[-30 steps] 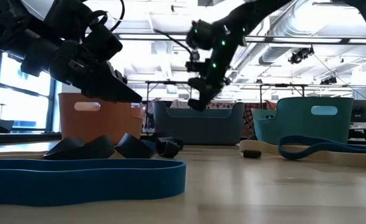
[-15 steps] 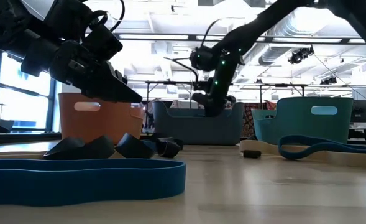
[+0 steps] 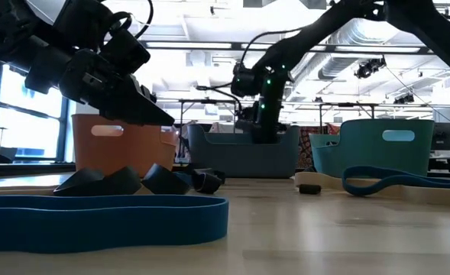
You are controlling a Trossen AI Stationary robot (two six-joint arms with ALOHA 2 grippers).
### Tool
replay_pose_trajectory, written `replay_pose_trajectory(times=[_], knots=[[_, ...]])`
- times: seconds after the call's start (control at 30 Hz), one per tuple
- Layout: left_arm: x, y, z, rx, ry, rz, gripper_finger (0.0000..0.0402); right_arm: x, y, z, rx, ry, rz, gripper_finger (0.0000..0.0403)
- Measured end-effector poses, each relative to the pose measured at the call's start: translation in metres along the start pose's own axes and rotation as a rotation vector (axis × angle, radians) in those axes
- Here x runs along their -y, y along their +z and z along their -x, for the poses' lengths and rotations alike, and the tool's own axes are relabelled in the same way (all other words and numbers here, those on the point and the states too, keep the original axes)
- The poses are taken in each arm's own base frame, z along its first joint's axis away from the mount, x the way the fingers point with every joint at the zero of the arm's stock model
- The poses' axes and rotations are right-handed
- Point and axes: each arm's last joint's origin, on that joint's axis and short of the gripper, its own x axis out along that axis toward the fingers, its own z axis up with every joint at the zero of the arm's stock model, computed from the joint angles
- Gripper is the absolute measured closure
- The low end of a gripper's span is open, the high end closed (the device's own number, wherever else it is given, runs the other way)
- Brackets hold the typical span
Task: Sort rubber bands into baskets
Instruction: Put the black rubber band into the blue bin, then put the brown rubber band into the green bin
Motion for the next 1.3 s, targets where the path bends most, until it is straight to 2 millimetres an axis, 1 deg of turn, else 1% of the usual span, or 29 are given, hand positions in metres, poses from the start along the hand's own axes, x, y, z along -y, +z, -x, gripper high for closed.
replay_pose_trajectory(times=[0.1, 0.2, 0.3, 0.37, 0.4, 0.47, 0.5, 0.6, 0.63, 0.77, 0.87, 1.03, 1.17, 1.3], knots=[[0.0, 0.0, 0.0, 0.0, 0.0, 0.0, 0.0401, -0.003, 0.006, 0.012, 0.004, 0.002, 0.03, 0.0316], [0.0, 0.0, 0.0, 0.0, 0.0, 0.0, 0.0401, -0.012, 0.012, 0.023, 0.034, -0.004, 0.076, 0.0265], [0.0, 0.0, 0.0, 0.0, 0.0, -0.001, 0.0401, -0.025, 0.02, 0.037, 0.094, 0.003, 0.127, 0.0235], [0.0, 0.0, 0.0, 0.0, 0.0, -0.001, 0.0401, -0.034, 0.02, 0.044, 0.114, 0.008, 0.188, 0.0236], [0.0, 0.0, 0.0, -0.001, 0.0, -0.001, 0.0401, -0.039, 0.019, 0.048, 0.124, 0.012, 0.217, 0.0243], [0.0, 0.0, 0.0, -0.001, -0.001, -0.002, 0.0402, -0.047, 0.015, 0.052, 0.148, 0.018, 0.245, 0.0273], [0.0, 0.0, 0.0, -0.001, -0.001, -0.002, 0.0401, -0.05, 0.011, 0.055, 0.156, 0.022, 0.254, 0.0296], [0.0, 0.0, 0.0, -0.001, 0.0, -0.003, 0.0401, -0.059, -0.003, 0.062, 0.196, 0.039, 0.275, 0.0375], [0.0, 0.0, 0.0, -0.001, 0.0, -0.004, 0.0401, -0.061, -0.009, 0.064, 0.209, 0.045, 0.279, 0.0388], [0.0, 0.0, 0.0, 0.0, 0.0, -0.031, 0.0401, -0.071, -0.034, 0.077, 0.272, 0.078, 0.256, 0.0387], [0.0, 0.0, 0.0, 0.001, 0.0, -0.036, 0.0402, -0.08, -0.055, 0.087, 0.304, 0.1, 0.247, 0.04], [0.0, 0.0, 0.0, 0.0, -0.001, -0.033, 0.0401, -0.098, -0.092, 0.108, 0.313, 0.155, 0.253, 0.04], [0.001, 0.0, 0.0, 0.0, -0.002, -0.03, 0.0401, -0.115, -0.125, 0.119, 0.265, 0.216, 0.302, 0.0399], [0.001, 0.0, 0.0, 0.0, -0.002, -0.03, 0.0401, -0.131, -0.156, 0.119, 0.142, 0.309, 0.344, 0.0398]])
